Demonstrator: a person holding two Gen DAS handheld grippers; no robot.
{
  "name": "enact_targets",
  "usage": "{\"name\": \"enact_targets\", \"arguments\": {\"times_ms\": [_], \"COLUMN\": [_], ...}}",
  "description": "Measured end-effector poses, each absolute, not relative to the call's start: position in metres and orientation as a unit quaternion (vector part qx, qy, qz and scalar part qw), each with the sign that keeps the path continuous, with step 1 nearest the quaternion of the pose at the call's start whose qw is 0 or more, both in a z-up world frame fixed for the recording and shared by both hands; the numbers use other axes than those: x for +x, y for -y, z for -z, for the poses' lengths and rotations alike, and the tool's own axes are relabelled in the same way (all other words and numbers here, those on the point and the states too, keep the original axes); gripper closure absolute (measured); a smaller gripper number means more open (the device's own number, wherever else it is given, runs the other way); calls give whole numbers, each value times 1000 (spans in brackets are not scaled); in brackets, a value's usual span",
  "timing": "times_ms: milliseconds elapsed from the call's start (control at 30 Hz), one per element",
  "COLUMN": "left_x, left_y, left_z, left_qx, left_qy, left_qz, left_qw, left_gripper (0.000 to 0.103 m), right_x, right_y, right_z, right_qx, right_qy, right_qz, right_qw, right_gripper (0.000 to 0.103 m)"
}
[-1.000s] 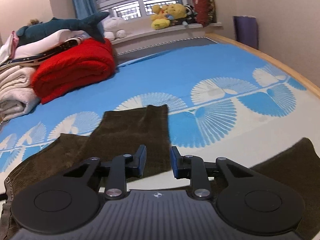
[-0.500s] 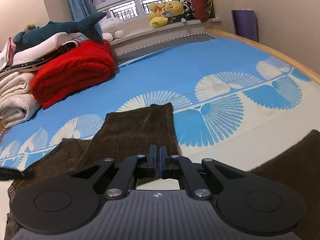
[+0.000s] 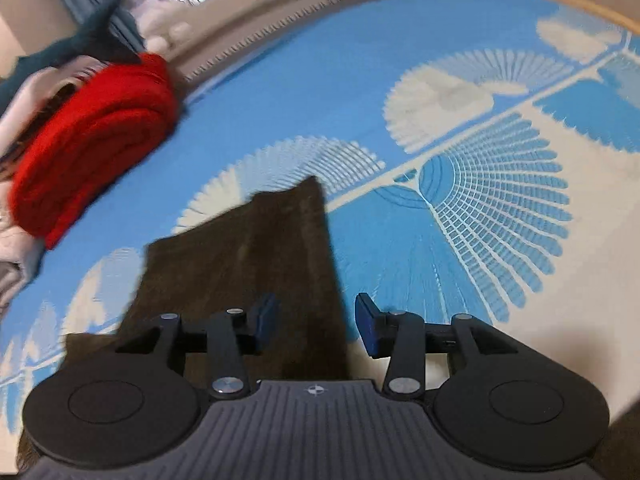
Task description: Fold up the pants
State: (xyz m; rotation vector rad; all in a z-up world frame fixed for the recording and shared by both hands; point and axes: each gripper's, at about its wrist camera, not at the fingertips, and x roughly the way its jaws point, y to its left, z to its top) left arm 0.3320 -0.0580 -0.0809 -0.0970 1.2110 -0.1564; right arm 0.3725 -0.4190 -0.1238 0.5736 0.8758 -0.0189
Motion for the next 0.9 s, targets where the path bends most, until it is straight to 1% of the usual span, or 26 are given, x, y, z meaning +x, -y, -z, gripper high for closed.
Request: {"name": "enact_targets", "arguments": {"times_ms": [100,167,200,233,267,300,367,400,467,567,633,667,700,733,833,900], "left_x": [337,339,340,340,340,339,336,334,333,332,331,330,327,325,320,317], "left_y": [65,73,75,78,80,83,84,86,87,85,82,81,81,81,82,79], "left_z": [87,91,93,95,96,96,95,95,94,89,86,85,86,87,90,87], "left_qx": [-39,-20,-11,0,8,20,43,59,80,84,88,92,100,109,138,136], "left_qy": [-575,-575,-576,-576,-574,-570,-561,-559,-555,-551,-546,-544,-545,-546,-545,-545], "left_qz": [87,95,97,97,97,98,97,97,98,96,91,91,92,93,97,103], "left_qw": [813,812,812,812,813,815,821,822,822,825,828,829,827,825,821,821], "left_gripper": [46,41,41,41,41,44,63,68,82,88,89,90,90,90,90,90], "right_x": [390,399,402,404,405,405,404,404,398,378,354,342,335,331,329,326], "right_y": [419,411,407,401,396,392,393,397,408,421,438,452,465,480,518,537], "right_z": [137,136,135,136,136,137,133,128,110,69,45,40,41,48,100,136], "right_qx": [284,263,256,246,233,223,234,248,287,318,334,340,339,338,356,397], "right_qy": [-424,-422,-421,-420,-421,-419,-409,-399,-355,-261,-183,-156,-155,-174,-292,-346], "right_qz": [5,-13,-24,-33,-34,-35,-36,-36,-40,-38,48,124,193,254,348,353], "right_qw": [860,867,870,873,876,879,881,882,889,911,924,919,908,889,817,773], "right_gripper": [57,58,62,79,88,92,95,95,96,96,97,97,97,96,96,95]}}
